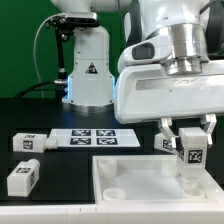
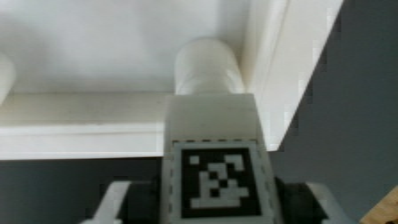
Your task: Assemble square table
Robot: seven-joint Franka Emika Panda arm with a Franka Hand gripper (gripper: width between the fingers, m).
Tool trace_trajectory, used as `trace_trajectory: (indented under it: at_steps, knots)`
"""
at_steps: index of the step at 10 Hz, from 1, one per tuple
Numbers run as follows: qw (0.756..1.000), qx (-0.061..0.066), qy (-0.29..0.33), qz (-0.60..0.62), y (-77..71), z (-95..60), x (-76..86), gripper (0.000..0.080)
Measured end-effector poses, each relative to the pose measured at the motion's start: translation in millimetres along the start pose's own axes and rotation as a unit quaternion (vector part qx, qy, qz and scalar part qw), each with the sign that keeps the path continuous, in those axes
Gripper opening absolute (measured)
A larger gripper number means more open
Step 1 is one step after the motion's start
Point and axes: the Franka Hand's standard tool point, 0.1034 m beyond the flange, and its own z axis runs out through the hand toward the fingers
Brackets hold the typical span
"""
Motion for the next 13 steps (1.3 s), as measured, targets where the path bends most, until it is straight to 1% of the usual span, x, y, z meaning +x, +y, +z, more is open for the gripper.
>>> trace_trajectory:
  at_steps: [3, 5, 8, 11, 13]
  knots:
    - [1.000, 0.002, 0.007, -0.003, -4.2, 3.0, 3.9, 0.0284]
    - [1.000, 0.002, 0.016, -0.005, -4.2, 4.9, 6.5, 0.0285]
    - [1.000, 0.000, 0.011, -0.010, -1.7, 10.6, 0.2, 0.0285]
    - [1.000, -0.001, 0.011, -0.013, -2.3, 17.7, -7.4, 0.0285]
    - [0.999, -0.002, 0.037, -0.020, -2.6, 19.6, -4.2, 0.0285]
